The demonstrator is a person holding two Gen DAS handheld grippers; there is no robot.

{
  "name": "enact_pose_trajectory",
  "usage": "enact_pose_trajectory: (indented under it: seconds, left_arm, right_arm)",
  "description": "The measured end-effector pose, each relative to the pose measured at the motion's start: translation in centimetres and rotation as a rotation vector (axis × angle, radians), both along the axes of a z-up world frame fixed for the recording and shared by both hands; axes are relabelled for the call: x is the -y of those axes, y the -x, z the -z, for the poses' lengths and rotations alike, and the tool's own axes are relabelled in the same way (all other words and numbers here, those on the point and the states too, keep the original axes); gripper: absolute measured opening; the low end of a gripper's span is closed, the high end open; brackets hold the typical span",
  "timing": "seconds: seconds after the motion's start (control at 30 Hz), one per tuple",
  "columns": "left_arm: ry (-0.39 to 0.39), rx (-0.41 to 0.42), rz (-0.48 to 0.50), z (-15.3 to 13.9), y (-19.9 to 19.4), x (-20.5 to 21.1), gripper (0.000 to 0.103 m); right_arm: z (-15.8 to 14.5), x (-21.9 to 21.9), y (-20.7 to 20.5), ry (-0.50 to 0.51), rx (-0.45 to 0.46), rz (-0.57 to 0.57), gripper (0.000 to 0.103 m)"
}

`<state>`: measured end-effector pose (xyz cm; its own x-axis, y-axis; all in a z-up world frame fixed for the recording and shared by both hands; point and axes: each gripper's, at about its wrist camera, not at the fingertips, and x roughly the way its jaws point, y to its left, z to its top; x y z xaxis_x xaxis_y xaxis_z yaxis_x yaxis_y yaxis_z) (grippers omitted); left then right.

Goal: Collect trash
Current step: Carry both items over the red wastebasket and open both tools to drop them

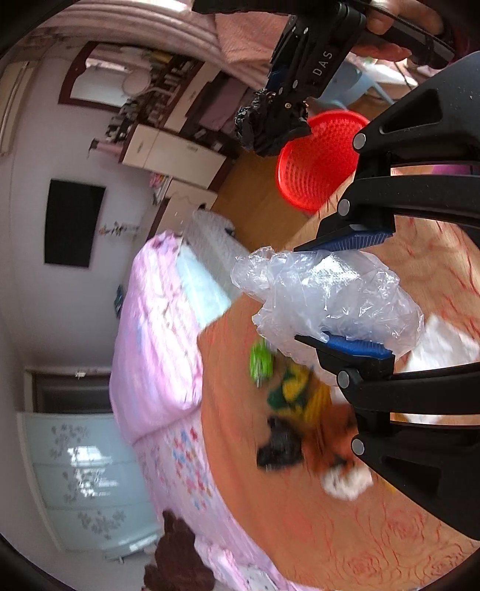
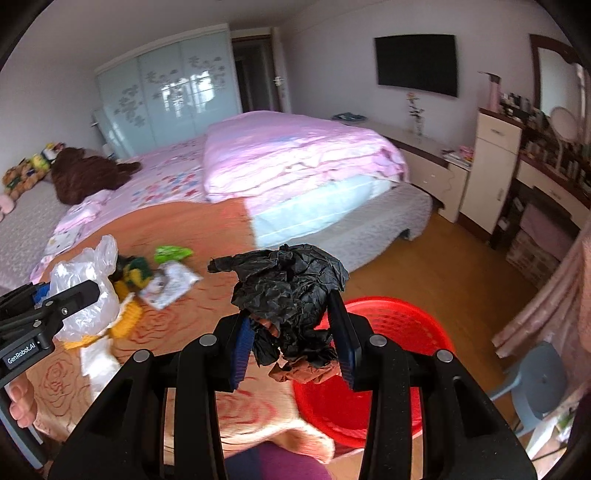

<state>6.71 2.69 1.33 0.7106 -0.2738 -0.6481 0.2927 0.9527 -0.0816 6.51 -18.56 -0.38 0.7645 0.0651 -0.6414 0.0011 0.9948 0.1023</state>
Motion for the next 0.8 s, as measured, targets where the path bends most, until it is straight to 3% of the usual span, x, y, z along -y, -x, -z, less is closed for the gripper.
enact_pose_trajectory:
  seconds: [0.3, 0.63, 0.8]
  left_arm:
    - [0.0, -0.1, 0.17, 2.7, -2.7, 7.7, 0.038]
    - [-0.005, -0.197, 0.31, 6.6, -4.9, 15.0, 0.04]
    - [-0.012, -0.23, 0.335, 7.7, -5.4, 15.9, 0.052]
  right_arm:
    - [3.7, 7.3, -0.3, -0.065, -0.097, 0.171, 0.039]
    - [7.6, 10.0, -1.2, -0.16, -0.187, 0.218, 0.039]
    - [8.9, 10.7, -1.7, -0.183, -0.236, 0.206, 0.048]
